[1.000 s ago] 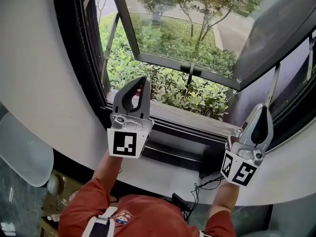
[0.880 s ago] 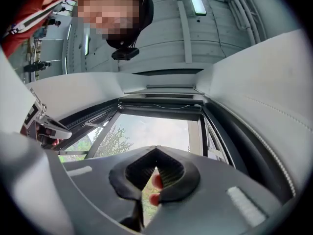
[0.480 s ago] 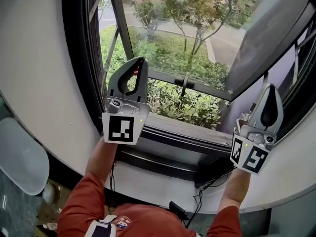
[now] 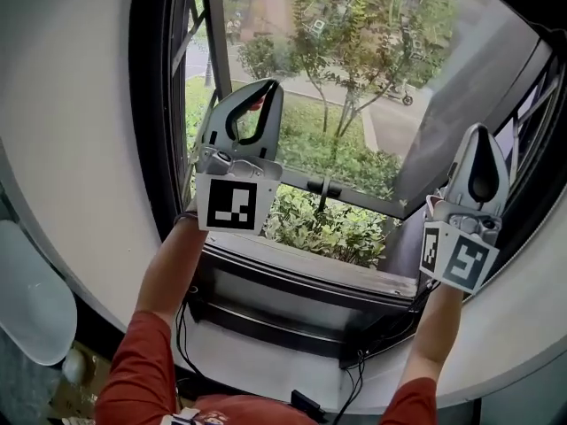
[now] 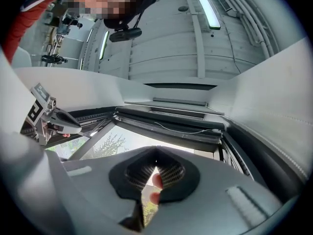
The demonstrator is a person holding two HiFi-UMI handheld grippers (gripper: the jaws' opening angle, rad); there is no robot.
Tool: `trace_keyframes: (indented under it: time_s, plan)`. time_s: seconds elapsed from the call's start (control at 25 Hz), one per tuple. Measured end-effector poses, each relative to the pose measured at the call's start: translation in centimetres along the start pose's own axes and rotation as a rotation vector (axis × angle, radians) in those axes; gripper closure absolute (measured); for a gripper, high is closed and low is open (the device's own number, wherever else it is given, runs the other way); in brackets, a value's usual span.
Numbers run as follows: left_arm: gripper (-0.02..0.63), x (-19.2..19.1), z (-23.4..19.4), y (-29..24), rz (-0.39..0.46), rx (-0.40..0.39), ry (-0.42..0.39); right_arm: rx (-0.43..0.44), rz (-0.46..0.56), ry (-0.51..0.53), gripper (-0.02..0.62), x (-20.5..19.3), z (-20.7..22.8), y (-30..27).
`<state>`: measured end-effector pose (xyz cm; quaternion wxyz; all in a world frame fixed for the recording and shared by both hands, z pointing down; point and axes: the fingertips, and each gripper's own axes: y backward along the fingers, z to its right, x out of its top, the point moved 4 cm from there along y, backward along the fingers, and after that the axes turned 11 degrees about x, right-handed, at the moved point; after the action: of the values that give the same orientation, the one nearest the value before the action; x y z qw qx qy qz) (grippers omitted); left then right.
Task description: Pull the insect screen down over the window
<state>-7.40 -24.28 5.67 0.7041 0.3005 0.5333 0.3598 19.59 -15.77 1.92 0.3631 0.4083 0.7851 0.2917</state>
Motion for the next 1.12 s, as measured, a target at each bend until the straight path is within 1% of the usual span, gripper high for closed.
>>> trace_keyframes:
  time_s: [0.08, 0.2, 0.36, 0.48, 0.64, 0.8, 0.88, 0.96, 1.04, 1.12]
  plan:
    - [0.6, 0.9, -0.3, -1.7, 0.033, -0.001, -0.017, 0.007, -0.006, 0.032, 0.584, 0.0, 0.4, -1.6]
    - [0.6, 2.0, -0.6, -4.1, 0.07, -0.012, -0.057, 0.023, -0.022, 0.109, 0.584, 0.1, 0.9, -3.8]
    - [0.6, 3.0, -1.1, -6.2, 0.087, -0.021, -0.125, 0.054, -0.049, 0.211, 0.584, 0.9, 1.9, -6.2]
    - [0.6, 3.8, -1.0, -8.0, 0.121, -0.034, -0.174, 0.061, -0.064, 0.291, 0.584, 1.9, 3.2, -7.8]
    - [0.6, 5.3, -1.1, -10.1, 0.143, -0.043, -0.24, 0.08, -0.091, 0.315, 0.584, 3.2, 4.0, -10.1]
    - [0.6, 7.5, -1.5, -12.2, 0.159, -0.047, -0.318, 0.104, -0.101, 0.409, 0.584, 4.1, 4.4, -12.3]
    - [0.598, 8.3, -1.5, -13.2, 0.163, -0.046, -0.376, 0.126, -0.124, 0.443, 0.583, 4.1, 4.7, -13.4]
    - [0.595, 8.9, -1.6, -14.2, 0.166, -0.039, -0.461, 0.148, -0.16, 0.473, 0.563, 3.9, 5.3, -14.5]
    - [0.581, 9.3, -1.6, -15.3, 0.161, -0.039, -0.54, 0.156, -0.188, 0.51, 0.558, 4.0, 5.9, -15.4]
    - [0.566, 9.6, -1.7, -16.3, 0.154, -0.042, -0.595, 0.159, -0.204, 0.55, 0.549, 4.2, 6.4, -16.1]
